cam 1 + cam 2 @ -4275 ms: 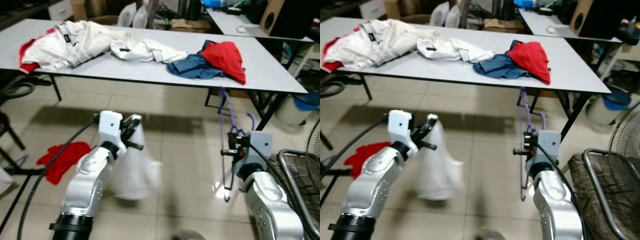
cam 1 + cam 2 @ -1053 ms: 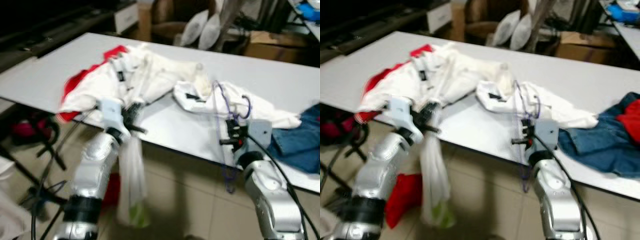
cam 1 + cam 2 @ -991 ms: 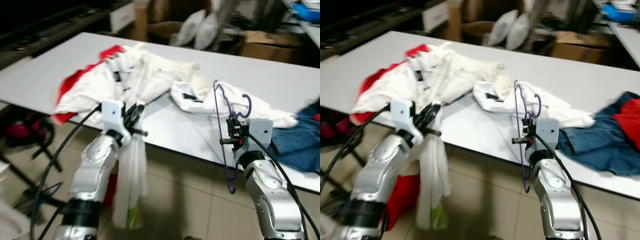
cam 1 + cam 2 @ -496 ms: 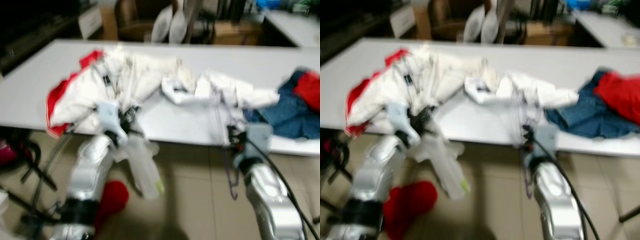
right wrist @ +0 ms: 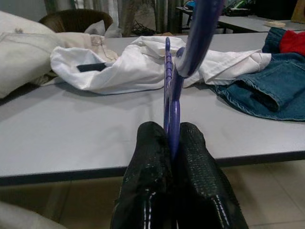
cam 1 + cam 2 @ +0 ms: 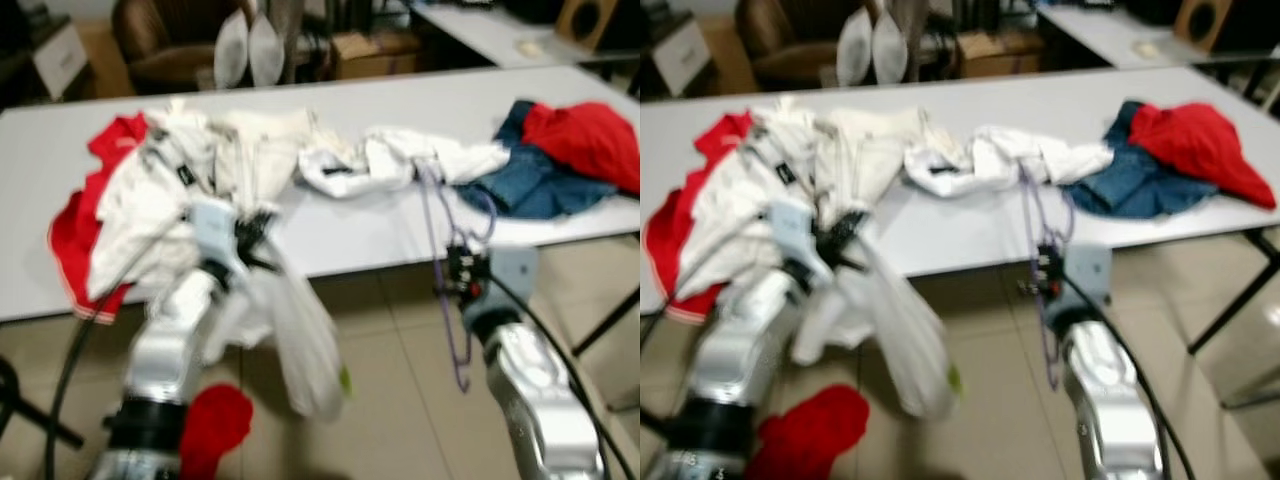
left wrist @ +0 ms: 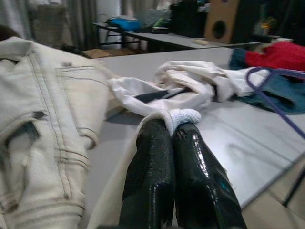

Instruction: Hang hanger

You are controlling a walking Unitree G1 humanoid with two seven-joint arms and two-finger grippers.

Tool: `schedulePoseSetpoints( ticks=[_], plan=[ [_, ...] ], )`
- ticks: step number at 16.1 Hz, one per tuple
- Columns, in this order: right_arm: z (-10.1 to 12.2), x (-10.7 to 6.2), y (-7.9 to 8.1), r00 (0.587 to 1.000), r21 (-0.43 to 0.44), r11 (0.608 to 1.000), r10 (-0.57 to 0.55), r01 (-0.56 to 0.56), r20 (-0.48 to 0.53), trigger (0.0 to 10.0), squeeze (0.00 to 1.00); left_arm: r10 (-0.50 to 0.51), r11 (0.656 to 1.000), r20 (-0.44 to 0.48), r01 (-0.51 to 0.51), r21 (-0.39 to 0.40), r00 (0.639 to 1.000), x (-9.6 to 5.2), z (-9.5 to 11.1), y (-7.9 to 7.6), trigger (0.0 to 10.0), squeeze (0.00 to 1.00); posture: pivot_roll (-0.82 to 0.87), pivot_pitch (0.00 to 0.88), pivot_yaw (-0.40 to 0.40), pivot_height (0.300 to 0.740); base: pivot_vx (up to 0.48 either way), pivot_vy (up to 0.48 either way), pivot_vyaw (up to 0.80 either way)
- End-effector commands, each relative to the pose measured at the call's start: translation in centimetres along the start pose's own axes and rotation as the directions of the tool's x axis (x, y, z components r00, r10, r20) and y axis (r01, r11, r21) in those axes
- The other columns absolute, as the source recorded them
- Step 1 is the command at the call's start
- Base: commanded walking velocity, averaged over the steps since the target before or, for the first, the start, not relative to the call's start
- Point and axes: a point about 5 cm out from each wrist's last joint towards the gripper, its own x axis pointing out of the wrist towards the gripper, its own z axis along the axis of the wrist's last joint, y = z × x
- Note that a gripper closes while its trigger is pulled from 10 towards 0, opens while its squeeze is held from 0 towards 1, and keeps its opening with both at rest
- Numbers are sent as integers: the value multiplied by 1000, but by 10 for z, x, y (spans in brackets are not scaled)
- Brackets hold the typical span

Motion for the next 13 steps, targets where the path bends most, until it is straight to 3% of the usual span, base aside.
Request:
schedulePoseSetpoints(
  ticks=[1, 2, 4, 5, 6, 10, 11, 12, 13],
  plan=[
    [11, 3, 2, 998, -6, 1000, 31, -30, 55, 10000, 0, 16, 1000, 27, -16, 16, 1000, -2, 8, 3, 10000, 0, -143, 0, 32, 740, 0, -480, 0],
    [18, 4, 0, 988, 18, 990, 136, -137, 77, 10000, 0, 27, 1000, 33, -27, -8, 999, 0, 13, 3, 10000, 0, -127, 0, 17, 740, 0, 0, 0],
    [25, 6, -2, 966, -13, 970, 244, -244, 87, 10000, 0, -3, 1000, 48, 2, 16, 999, 0, 21, 3, 10000, 0, -139, 0, 27, 740, 0, 0, 0],
    [34, 3, -9, 927, -111, 926, 369, -361, 62, 10000, 0, -37, 999, 80, 35, 28, 996, 7, 33, 5, 10000, 0, -153, 0, 42, 740, 0, 0, 0],
    [38, 0, -13, 908, -134, 903, 416, -407, 47, 10000, 0, -47, 999, 96, 44, 30, 994, 11, 39, 5, 10000, 0, -153, 0, 49, 740, 0, 0, 0],
    [56, -13, -21, 803, -180, 790, 596, -586, 0, 10000, 0, -1, 1000, 142, 1, 2, 990, 22, 61, 9, 10000, 0, -162, 0, 55, 740, 0, 0, 0],
    [69, -21, -19, 730, -183, 716, 684, -673, -6, 10000, 0, -4, 1000, 185, 4, -2, 983, 24, 75, 10, 10000, 0, -170, 0, 53, 740, 0, 0, 0],
    [75, -25, -19, 695, -194, 679, 718, -708, -25, 10000, 0, -2, 1000, 210, 1, 8, 978, 27, 85, 14, 10000, 0, -170, 0, 53, 740, 0, 0, 0],
    [77, -25, -19, 685, -202, 665, 728, -719, -41, 10000, 0, 8, 1000, 220, -10, 8, 975, 30, 90, 17, 10000, 0, -170, 0, 53, 740, 0, 0, 0]
  ],
)
